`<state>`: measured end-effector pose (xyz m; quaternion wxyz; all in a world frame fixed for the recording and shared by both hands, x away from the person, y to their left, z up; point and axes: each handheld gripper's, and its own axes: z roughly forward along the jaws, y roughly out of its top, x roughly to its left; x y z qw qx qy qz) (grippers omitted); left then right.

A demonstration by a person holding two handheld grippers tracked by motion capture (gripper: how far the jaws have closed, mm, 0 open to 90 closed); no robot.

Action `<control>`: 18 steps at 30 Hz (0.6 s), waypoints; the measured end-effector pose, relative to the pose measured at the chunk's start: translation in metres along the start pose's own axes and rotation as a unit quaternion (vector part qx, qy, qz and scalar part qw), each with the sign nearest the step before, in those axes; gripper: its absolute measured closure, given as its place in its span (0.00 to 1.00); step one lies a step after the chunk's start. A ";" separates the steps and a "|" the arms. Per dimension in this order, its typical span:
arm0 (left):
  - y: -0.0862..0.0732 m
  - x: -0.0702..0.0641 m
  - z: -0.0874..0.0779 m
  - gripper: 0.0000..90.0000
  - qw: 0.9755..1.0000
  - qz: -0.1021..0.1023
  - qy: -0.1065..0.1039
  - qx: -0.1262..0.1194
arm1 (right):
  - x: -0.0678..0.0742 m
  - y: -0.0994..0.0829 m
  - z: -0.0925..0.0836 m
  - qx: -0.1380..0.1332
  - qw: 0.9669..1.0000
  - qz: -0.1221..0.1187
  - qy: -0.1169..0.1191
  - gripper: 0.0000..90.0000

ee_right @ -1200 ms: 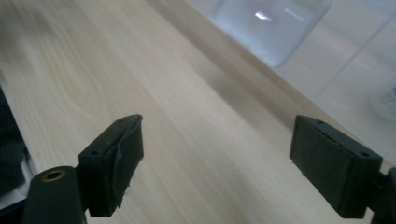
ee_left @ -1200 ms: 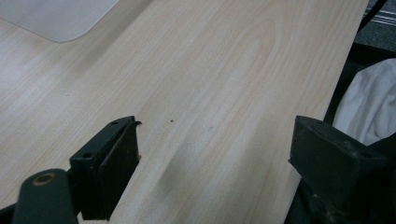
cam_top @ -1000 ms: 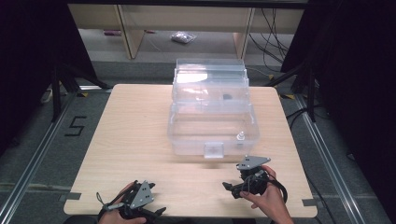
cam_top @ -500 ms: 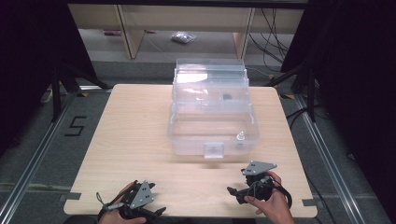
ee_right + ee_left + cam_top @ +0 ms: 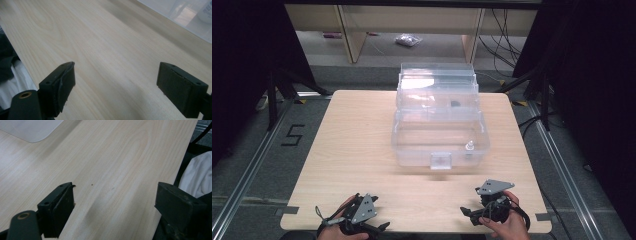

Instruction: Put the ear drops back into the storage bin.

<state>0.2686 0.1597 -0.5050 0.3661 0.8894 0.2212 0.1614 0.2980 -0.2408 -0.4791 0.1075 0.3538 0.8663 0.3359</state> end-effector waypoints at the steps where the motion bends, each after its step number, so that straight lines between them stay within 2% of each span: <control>1: 0.000 0.001 0.000 0.17 1.000 0.010 0.002 0.002 | 0.000 -0.001 0.000 0.001 1.000 0.001 0.000 0.18; 2: 0.000 0.000 0.000 0.17 1.000 0.002 0.000 0.000 | 0.001 -0.003 0.001 -0.006 1.000 0.001 -0.001 0.18; 5: 0.000 0.000 0.000 0.17 1.000 -0.003 -0.004 -0.002 | 0.000 -0.005 0.000 0.000 1.000 -0.002 -0.005 0.18; 7: 0.000 0.000 0.000 0.17 1.000 0.003 0.000 0.001 | 0.001 -0.008 -0.001 0.003 1.000 0.008 -0.007 0.18; 8: 0.000 0.000 0.000 0.17 1.000 -0.004 -0.002 -0.004 | 0.001 -0.009 0.000 -0.001 1.000 0.006 -0.010 0.18; 9: 0.000 -0.001 0.000 0.17 1.000 -0.004 -0.003 -0.004 | 0.001 -0.009 -0.002 0.008 1.000 0.003 -0.008 0.18; 11: 0.000 -0.001 0.000 0.17 1.000 -0.003 -0.003 -0.003 | 0.002 -0.011 0.000 -0.001 1.000 0.002 -0.011 0.18; 12: 0.000 -0.001 0.000 0.17 1.000 -0.003 -0.003 -0.003 | 0.003 -0.010 -0.002 0.010 1.000 0.004 -0.007 0.18; 16: 0.000 0.000 0.000 0.17 1.000 -0.003 -0.003 -0.003 | 0.003 -0.011 -0.001 0.008 1.000 0.001 -0.009 0.18; 18: 0.000 0.000 0.000 0.17 1.000 -0.003 -0.003 -0.003 | 0.002 -0.011 0.000 -0.001 1.000 0.000 -0.013 0.18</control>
